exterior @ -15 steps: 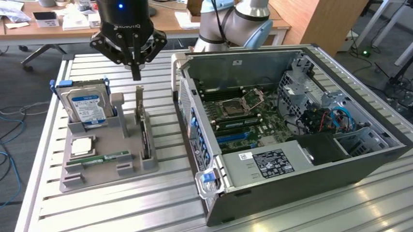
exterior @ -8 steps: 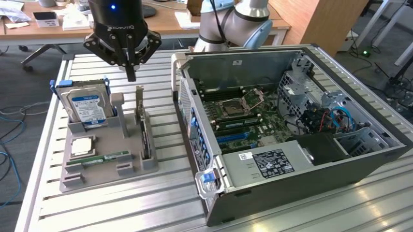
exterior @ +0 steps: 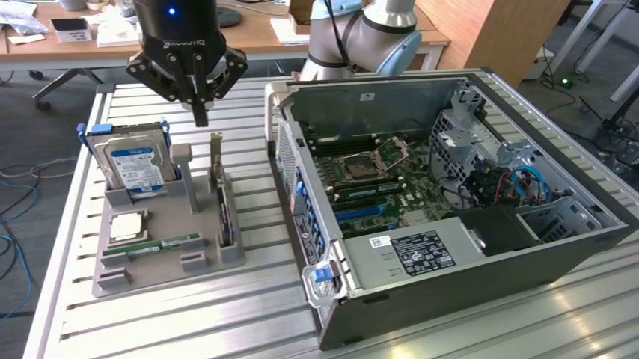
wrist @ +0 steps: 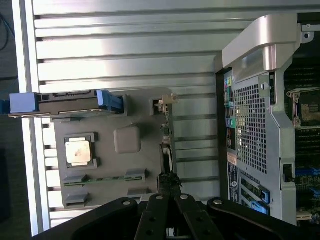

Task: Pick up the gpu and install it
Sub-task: 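Reach for the gpu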

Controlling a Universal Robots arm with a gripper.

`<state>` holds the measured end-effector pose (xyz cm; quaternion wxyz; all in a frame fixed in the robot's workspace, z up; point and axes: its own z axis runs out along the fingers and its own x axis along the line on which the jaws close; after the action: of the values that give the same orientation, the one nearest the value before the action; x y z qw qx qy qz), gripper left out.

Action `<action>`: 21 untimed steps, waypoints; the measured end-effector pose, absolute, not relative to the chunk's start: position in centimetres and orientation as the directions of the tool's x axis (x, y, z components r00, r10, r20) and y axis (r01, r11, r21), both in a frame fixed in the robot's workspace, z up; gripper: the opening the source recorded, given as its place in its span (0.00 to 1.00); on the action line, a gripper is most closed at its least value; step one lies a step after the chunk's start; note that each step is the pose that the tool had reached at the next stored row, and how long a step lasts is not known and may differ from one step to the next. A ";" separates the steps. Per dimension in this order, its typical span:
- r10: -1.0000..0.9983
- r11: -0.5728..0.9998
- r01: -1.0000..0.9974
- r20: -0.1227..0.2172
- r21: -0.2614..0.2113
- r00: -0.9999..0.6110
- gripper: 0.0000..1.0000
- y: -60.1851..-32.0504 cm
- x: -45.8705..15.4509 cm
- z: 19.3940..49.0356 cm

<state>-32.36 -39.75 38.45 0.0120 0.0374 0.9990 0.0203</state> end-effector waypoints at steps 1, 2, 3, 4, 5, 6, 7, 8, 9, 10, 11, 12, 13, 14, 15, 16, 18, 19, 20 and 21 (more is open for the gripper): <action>0.075 0.996 0.074 -0.022 0.041 -0.997 0.11 -39.8 -32.4 38.5; 0.075 0.996 0.074 -0.022 0.041 -0.997 0.11 -39.8 -32.4 38.5; 0.075 0.996 0.074 -0.022 0.041 -0.997 0.11 -39.9 -32.4 38.5; 0.075 0.996 0.074 -0.022 0.041 -0.997 0.11 -40.0 -32.4 38.5; 0.075 0.996 0.074 -0.022 0.041 -0.997 0.11 -40.2 -32.4 38.5; 0.075 0.996 0.074 -0.022 0.040 -0.997 0.11 -40.3 -32.4 38.5; 0.075 0.996 0.074 -0.022 0.040 -0.997 0.11 -40.5 -32.4 38.5; 0.075 0.996 0.074 -0.023 0.040 -0.997 0.11 -40.6 -32.4 38.5; 0.075 0.996 0.074 -0.023 0.039 -0.997 0.11 -40.8 -32.4 38.5; 0.075 0.996 0.074 -0.023 0.039 -0.997 0.11 -40.9 -32.4 38.5; 0.075 0.997 0.074 -0.023 0.038 -0.997 0.11 -41.1 -32.4 38.5; 0.075 0.997 0.074 -0.023 0.037 -0.997 0.11 -41.3 -32.4 38.4; 0.075 0.997 0.074 -0.023 0.036 -0.997 0.11 -41.4 -32.4 38.4; 0.075 0.997 0.074 -0.023 0.035 -0.997 0.11 -41.5 -32.4 38.5; 0.075 0.997 0.074 -0.023 0.034 -0.997 0.11 -41.6 -32.4 38.4; 0.075 0.997 0.074 -0.023 0.033 -0.997 0.11 -41.7 -32.4 38.5; 0.075 0.997 0.074 -0.023 0.031 -0.997 0.11 -42.0 -32.4 38.4; 0.075 0.997 0.074 -0.023 0.030 -0.997 0.11 -42.1 -32.4 38.5; 0.075 0.997 0.074 -0.023 0.029 -0.997 0.11 -42.2 -32.4 38.5; 0.075 0.997 0.074 -0.023 0.028 -0.997 0.11 -42.3 -32.4 38.5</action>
<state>-32.40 -42.26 38.45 0.0122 0.0373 0.9991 0.0136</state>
